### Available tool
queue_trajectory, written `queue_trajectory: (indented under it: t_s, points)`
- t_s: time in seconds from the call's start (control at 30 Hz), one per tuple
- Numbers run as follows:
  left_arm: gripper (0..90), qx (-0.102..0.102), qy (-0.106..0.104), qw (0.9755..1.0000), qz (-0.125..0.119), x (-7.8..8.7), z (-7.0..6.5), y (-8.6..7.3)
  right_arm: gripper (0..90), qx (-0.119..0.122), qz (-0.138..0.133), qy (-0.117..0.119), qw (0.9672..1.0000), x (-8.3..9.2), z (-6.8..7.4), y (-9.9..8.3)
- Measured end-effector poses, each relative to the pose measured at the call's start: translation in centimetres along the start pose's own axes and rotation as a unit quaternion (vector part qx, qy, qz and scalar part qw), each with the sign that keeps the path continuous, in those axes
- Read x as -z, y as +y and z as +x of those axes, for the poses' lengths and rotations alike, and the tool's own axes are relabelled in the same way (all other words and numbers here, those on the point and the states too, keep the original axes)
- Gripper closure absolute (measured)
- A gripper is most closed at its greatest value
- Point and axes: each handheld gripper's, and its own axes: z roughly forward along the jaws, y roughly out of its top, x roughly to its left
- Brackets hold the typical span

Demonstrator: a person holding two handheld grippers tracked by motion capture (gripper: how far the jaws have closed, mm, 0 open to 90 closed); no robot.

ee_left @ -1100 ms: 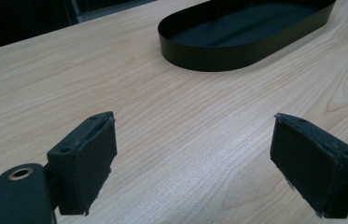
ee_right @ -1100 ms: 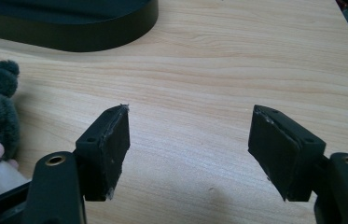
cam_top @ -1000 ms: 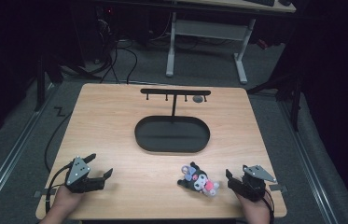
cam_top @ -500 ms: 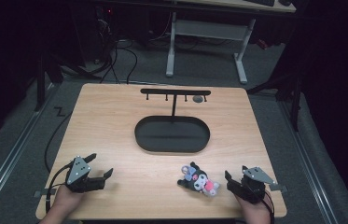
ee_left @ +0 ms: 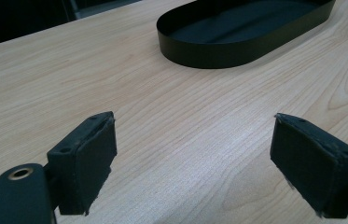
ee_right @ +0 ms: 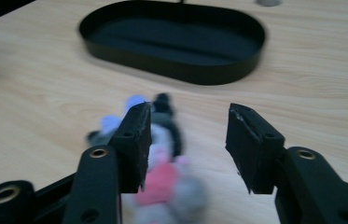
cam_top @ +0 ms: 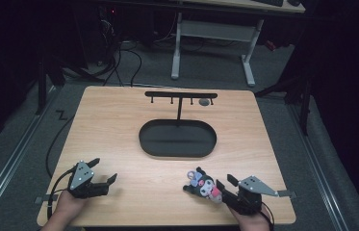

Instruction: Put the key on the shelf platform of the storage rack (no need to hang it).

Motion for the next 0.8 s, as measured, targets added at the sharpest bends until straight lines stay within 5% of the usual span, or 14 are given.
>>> queue_trajectory:
  t_s: [0.3, 0.53, 0.8]
  points:
    - [15.5, 0.001, -0.001, 1.0, 0.0, 0.0, 0.0, 0.0, 90.0, 0.055, 0.048, 0.042, 0.9964, -1.9, 3.7, -0.6]
    - [15.5, -0.001, 0.0, 1.0, 0.001, 0.0, 0.0, 0.0, 90.0, 0.091, 0.093, 0.05, 0.9902, -3.4, 5.7, -1.7]
    - [15.5, -0.001, 0.001, 1.0, 0.001, 0.0, 0.0, 0.0, 90.0, 0.096, 0.104, 0.025, 0.9896, -4.0, 5.8, -2.0]
